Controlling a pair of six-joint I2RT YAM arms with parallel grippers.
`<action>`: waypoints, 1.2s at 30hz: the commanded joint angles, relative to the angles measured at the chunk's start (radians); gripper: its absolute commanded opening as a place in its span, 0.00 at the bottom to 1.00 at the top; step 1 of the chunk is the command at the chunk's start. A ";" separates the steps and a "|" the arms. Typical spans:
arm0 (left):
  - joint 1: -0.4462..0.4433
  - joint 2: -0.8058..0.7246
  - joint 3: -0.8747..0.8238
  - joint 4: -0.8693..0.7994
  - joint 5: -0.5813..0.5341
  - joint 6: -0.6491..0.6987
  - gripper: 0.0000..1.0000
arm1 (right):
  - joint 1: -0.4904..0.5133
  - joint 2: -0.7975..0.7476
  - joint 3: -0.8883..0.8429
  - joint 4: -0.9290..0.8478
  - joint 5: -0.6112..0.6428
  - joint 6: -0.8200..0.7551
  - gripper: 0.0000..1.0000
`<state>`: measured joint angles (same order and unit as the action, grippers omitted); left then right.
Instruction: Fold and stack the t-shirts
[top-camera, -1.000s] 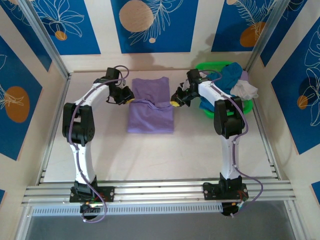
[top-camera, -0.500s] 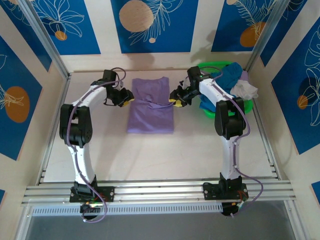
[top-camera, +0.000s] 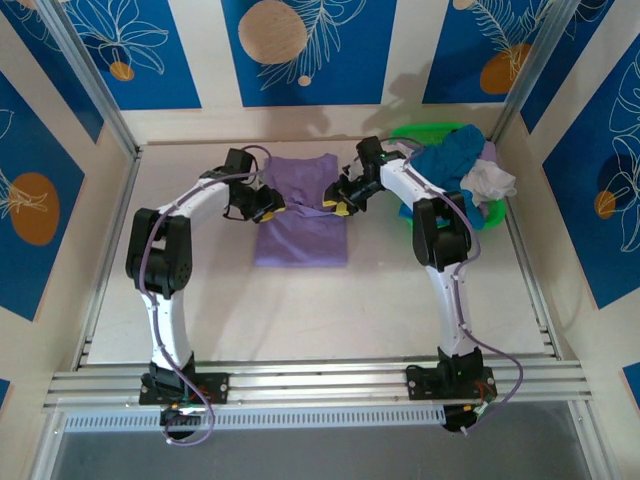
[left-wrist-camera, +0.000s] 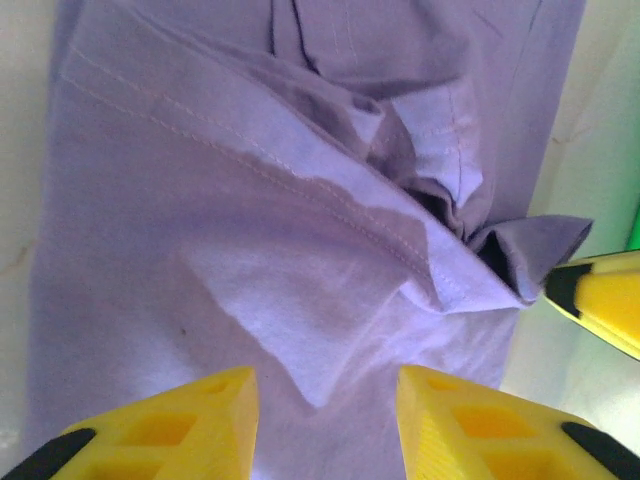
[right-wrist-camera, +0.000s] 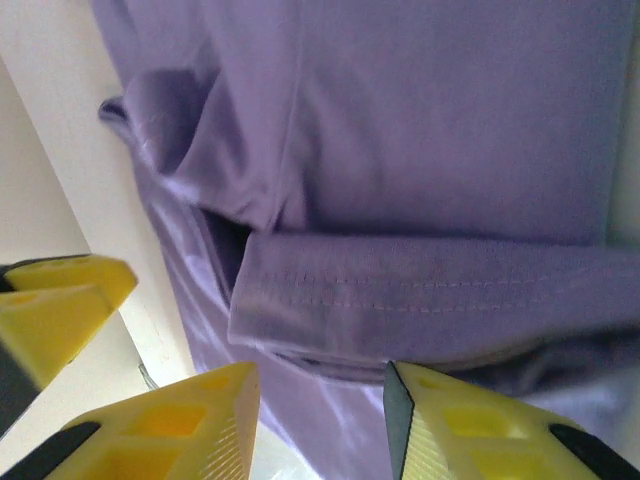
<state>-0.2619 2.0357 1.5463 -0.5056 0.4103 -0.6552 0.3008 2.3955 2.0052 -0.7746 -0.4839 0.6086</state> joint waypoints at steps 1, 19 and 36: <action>0.010 0.015 0.054 -0.043 -0.031 0.024 0.42 | -0.004 0.056 0.093 -0.013 -0.054 0.035 0.40; -0.067 -0.092 -0.150 0.126 0.027 -0.061 0.43 | 0.011 -0.211 -0.123 0.067 0.074 0.016 0.43; -0.245 0.191 0.088 0.376 0.087 -0.304 0.43 | -0.099 -0.518 -0.446 0.097 0.092 0.007 0.43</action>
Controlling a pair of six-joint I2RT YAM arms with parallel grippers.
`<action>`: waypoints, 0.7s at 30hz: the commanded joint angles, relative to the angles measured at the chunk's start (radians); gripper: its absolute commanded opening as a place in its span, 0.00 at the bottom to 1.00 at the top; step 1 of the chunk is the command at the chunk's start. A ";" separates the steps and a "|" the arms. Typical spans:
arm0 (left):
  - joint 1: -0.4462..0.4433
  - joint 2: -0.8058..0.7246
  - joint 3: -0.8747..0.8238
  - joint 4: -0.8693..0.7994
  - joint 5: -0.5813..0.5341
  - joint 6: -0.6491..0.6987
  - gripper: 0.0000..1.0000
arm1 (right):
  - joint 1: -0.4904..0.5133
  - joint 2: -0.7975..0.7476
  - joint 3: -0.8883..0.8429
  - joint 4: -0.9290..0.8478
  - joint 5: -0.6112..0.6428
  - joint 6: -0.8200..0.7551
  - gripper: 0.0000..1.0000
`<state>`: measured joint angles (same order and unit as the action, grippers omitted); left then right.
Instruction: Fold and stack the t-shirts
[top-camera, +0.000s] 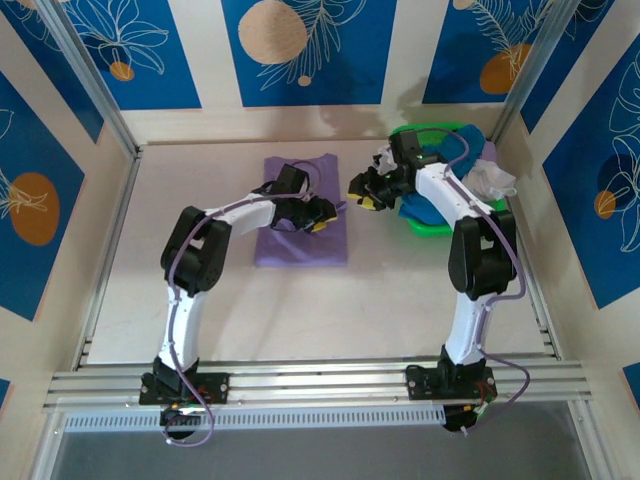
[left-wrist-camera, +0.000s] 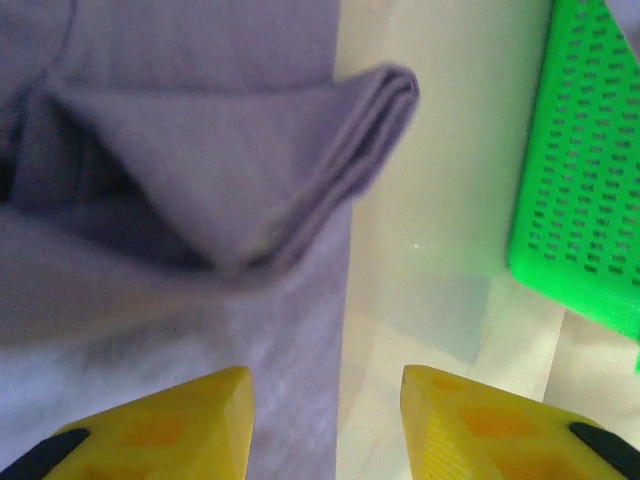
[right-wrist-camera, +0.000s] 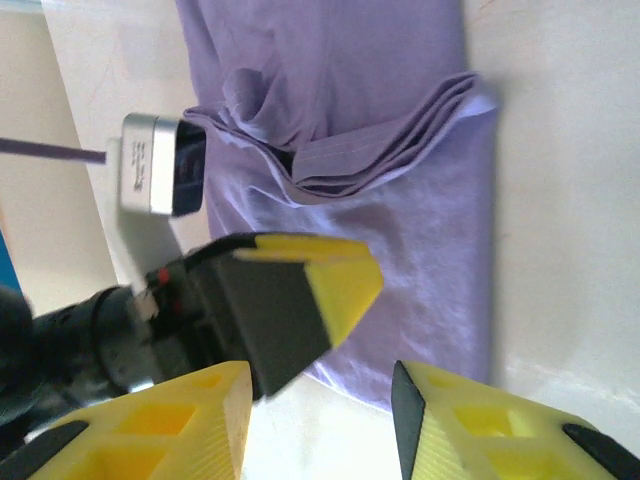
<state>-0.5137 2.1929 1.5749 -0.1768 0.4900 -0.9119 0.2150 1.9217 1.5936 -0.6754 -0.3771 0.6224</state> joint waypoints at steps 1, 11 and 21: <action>0.009 0.049 0.083 0.035 -0.007 -0.041 0.43 | -0.020 -0.054 -0.051 0.000 -0.019 -0.010 0.43; 0.052 0.128 0.249 -0.004 -0.105 -0.022 0.43 | -0.031 -0.104 -0.192 0.061 -0.046 0.013 0.43; 0.099 0.029 0.308 -0.179 -0.184 0.124 0.43 | 0.075 -0.048 -0.230 0.108 -0.051 0.053 0.44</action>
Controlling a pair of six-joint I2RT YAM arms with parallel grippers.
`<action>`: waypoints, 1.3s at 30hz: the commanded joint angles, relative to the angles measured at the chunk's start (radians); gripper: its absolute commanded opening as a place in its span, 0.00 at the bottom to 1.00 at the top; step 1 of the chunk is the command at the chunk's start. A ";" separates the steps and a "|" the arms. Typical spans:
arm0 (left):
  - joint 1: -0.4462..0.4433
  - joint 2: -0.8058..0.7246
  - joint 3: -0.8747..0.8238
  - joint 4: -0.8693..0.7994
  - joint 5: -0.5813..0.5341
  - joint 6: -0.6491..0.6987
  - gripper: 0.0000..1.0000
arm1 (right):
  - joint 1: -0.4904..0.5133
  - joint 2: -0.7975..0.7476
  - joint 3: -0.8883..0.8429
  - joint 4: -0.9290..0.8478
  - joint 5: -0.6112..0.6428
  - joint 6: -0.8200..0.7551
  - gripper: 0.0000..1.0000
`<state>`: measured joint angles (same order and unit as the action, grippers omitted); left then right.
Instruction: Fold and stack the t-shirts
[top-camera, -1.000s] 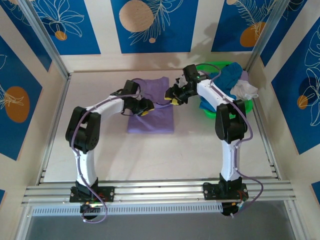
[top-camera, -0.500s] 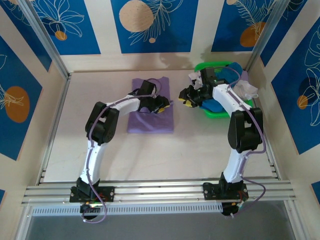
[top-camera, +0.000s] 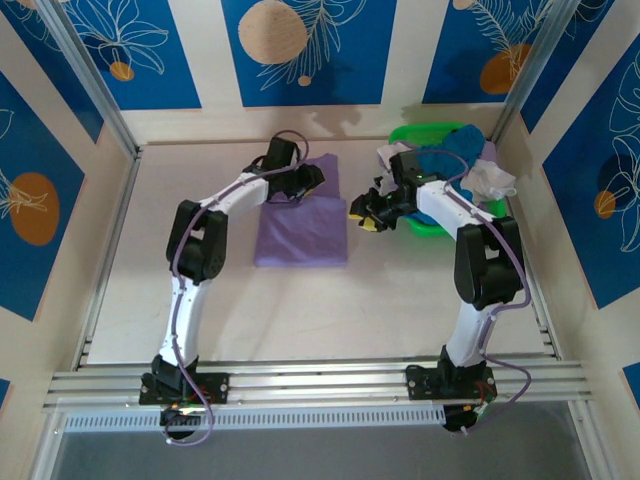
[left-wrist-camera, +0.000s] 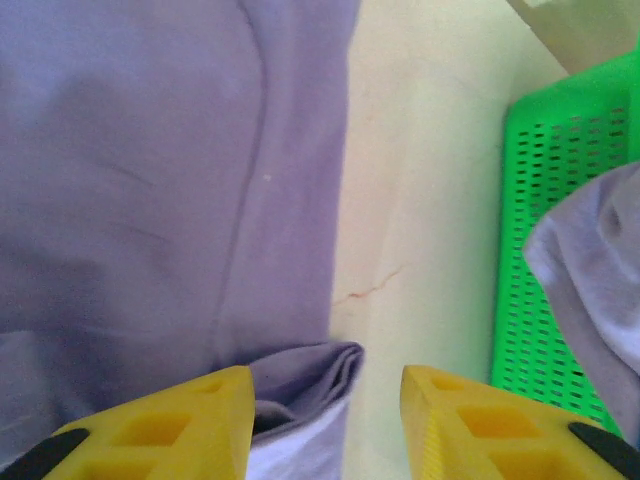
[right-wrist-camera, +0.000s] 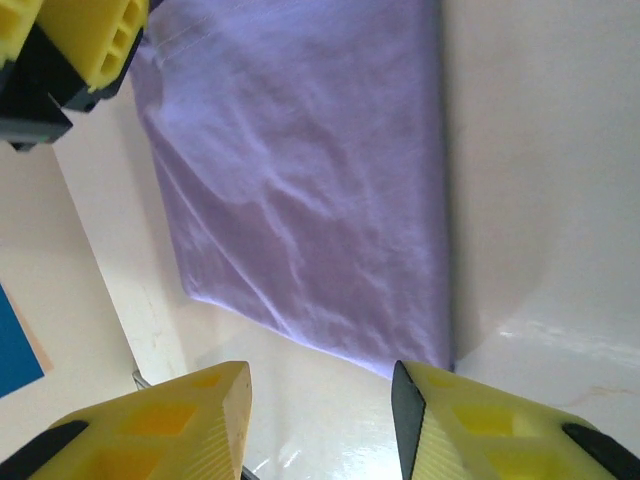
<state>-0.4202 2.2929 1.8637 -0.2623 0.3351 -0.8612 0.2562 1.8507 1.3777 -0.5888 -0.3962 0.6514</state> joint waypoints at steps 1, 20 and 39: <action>0.009 -0.088 0.013 -0.121 -0.029 0.097 0.43 | 0.049 0.035 -0.013 0.026 -0.032 0.028 0.44; 0.020 -0.401 -0.668 -0.069 -0.069 0.223 0.45 | 0.204 0.214 0.006 -0.020 0.040 0.001 0.44; -0.176 -0.854 -1.179 0.058 -0.181 -0.054 0.46 | 0.260 -0.165 -0.480 -0.005 0.083 -0.012 0.44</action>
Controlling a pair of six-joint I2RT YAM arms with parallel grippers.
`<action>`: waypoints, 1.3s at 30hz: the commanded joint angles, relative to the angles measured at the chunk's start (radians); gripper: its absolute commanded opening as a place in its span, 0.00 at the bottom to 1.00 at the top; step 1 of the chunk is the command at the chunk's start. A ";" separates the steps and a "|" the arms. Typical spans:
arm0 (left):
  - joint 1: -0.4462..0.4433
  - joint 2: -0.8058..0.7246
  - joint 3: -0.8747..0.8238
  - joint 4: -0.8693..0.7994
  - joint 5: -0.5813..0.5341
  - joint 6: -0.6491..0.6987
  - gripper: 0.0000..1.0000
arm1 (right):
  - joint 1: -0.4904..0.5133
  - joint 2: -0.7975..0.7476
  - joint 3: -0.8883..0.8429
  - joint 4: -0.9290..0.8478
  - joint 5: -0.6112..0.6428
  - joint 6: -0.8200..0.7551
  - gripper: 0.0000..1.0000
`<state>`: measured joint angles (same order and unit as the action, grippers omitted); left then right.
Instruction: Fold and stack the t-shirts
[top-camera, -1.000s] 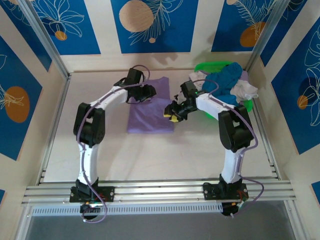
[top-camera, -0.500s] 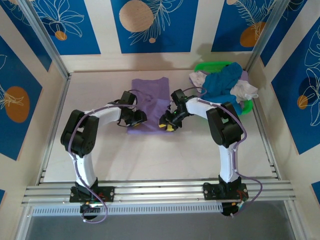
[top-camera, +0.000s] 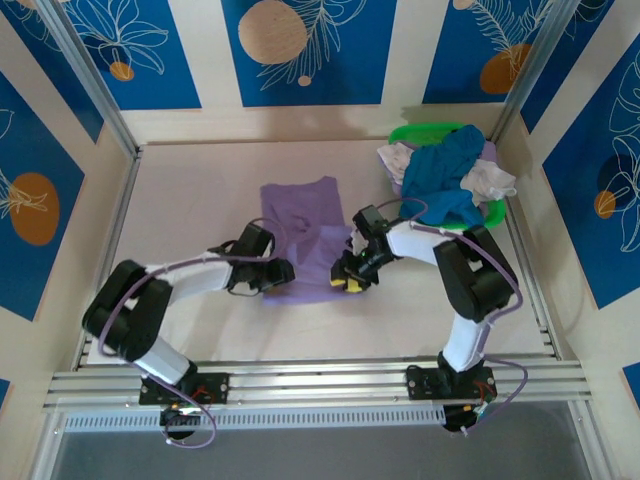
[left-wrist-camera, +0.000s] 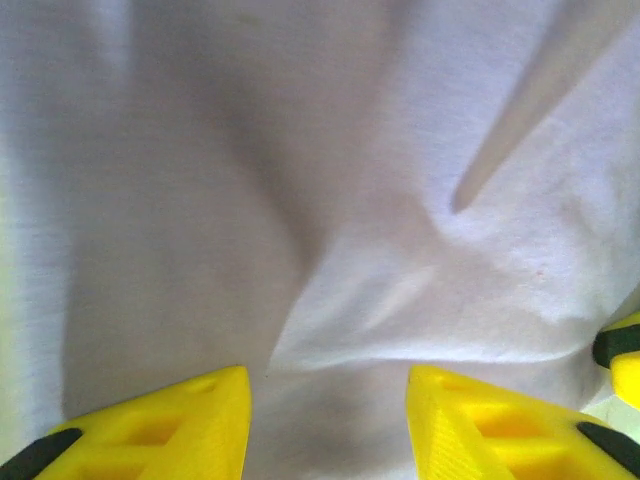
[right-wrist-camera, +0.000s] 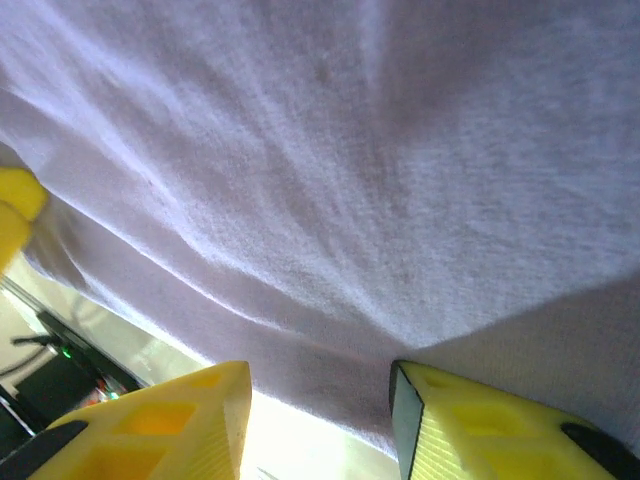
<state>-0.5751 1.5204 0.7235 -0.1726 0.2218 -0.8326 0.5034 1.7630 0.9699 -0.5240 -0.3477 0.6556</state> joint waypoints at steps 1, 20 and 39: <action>-0.032 -0.125 -0.043 -0.057 -0.078 -0.087 0.46 | 0.018 -0.127 -0.096 -0.079 0.036 -0.016 0.44; -0.096 -0.379 -0.165 -0.302 -0.057 -0.127 0.44 | -0.055 -0.327 -0.223 -0.169 0.086 -0.043 0.44; -0.167 -0.232 -0.155 -0.169 -0.092 -0.172 0.34 | -0.059 -0.211 -0.224 -0.070 0.047 -0.057 0.38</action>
<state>-0.7296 1.2732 0.5461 -0.3511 0.1505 -0.9974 0.4492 1.5352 0.7437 -0.5964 -0.2878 0.6189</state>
